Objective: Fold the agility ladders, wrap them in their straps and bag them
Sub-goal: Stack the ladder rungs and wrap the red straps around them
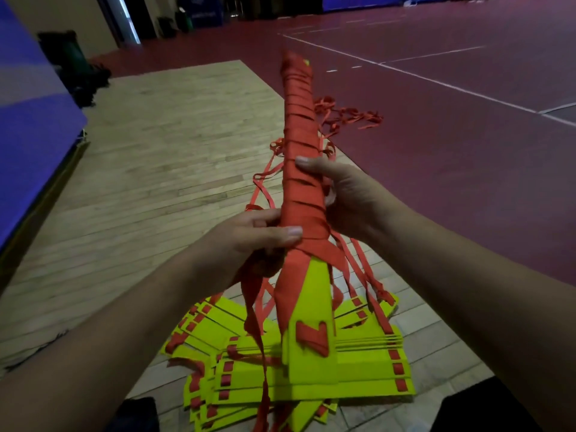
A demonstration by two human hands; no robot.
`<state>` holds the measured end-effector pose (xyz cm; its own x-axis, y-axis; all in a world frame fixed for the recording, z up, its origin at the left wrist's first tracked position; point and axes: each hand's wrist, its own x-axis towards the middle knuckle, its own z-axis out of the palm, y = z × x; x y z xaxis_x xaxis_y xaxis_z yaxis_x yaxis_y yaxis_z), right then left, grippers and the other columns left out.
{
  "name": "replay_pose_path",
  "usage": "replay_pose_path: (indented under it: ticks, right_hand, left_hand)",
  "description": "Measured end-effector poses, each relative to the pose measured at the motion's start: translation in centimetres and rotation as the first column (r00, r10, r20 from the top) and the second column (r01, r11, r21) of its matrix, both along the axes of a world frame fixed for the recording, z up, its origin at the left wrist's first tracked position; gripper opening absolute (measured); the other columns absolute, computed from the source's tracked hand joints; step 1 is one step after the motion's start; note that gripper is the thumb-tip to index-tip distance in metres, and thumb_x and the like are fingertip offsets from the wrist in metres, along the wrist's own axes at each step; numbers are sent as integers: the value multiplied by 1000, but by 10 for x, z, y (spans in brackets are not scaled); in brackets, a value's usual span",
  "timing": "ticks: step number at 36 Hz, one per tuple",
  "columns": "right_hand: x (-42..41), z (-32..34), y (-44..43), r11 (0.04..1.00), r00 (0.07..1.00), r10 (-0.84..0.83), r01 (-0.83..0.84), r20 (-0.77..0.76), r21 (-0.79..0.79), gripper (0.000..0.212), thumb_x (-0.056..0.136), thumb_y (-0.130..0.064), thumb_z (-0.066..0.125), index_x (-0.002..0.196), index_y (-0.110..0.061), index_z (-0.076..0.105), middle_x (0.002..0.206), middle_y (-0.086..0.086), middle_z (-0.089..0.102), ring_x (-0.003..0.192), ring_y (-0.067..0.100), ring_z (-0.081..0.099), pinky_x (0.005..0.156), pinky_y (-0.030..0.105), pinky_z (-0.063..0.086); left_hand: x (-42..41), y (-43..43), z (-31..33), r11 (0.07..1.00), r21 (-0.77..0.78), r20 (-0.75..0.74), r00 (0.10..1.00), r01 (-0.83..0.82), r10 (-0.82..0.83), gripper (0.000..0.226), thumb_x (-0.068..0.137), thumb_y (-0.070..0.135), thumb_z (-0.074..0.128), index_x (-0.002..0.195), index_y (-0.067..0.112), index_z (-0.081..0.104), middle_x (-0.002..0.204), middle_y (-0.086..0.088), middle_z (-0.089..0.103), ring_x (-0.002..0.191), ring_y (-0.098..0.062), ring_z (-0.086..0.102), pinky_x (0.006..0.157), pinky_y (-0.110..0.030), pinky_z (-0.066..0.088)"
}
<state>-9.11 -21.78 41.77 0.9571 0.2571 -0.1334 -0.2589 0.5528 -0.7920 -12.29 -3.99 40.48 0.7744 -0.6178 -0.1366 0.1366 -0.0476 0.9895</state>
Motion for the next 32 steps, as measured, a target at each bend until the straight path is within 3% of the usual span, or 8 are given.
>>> replay_pose_path:
  ticks: [3,6,14,18,21,26,29,32]
  right_hand:
    - [-2,-1,6,990,992,112,-107,-53,96,10,94,-10,51,99,-7,59,79,10,58,68,20,60,60,30,60]
    - [-2,0,10,967,986,134,-108,-101,229,13,93,1,42,90,-1,55,80,15,62,67,22,65,63,30,61]
    - [3,-16,12,872,984,-140,175,109,-457,10,92,4,54,99,-2,51,75,11,54,61,19,56,60,34,52]
    - [4,-12,23,861,967,-240,254,89,-441,31,95,-14,59,121,0,50,89,10,51,71,18,53,69,37,50]
    - [2,0,22,958,984,-180,176,3,-226,19,97,-22,56,108,-7,54,82,5,51,71,16,51,72,33,47]
    - [-2,9,2,991,996,13,-25,85,133,23,94,-10,51,116,-4,52,85,6,58,70,18,59,65,27,57]
    - [-5,5,8,984,995,88,-96,56,152,37,77,-11,64,113,-5,60,82,9,63,68,20,63,70,30,59]
    - [-10,3,22,960,977,208,-213,45,184,34,74,-7,59,106,0,57,83,14,61,71,24,65,70,33,60]
  left_hand:
    - [-6,-5,-2,998,-47,-76,997,31,-35,47,71,26,75,108,-1,67,108,-24,52,99,-39,41,84,-46,29]
    - [-9,-8,-3,996,-6,-116,990,85,-85,31,79,18,70,102,-1,67,77,-11,62,62,-21,57,56,-23,47]
    - [-6,-9,-6,832,554,110,993,-17,-53,48,80,63,63,94,17,62,61,1,58,48,-11,48,49,-22,39]
    - [-11,-20,-16,641,719,454,879,-266,-145,53,71,75,68,92,28,55,79,7,61,70,-9,58,63,-34,46]
    - [-8,-17,-13,695,647,502,861,-313,-80,29,80,43,74,91,20,59,76,1,64,70,-12,59,75,-44,52]
    - [-3,0,2,991,133,-46,999,-21,28,44,57,22,77,99,10,72,94,-15,73,81,-21,70,84,-38,58]
    - [-10,3,5,976,-109,-158,967,186,-202,54,50,18,89,101,6,76,99,-16,73,87,-26,73,84,-35,58]
    - [-14,0,4,969,-65,-189,950,239,-247,44,57,16,88,100,10,78,102,-12,74,94,-24,72,91,-37,55]
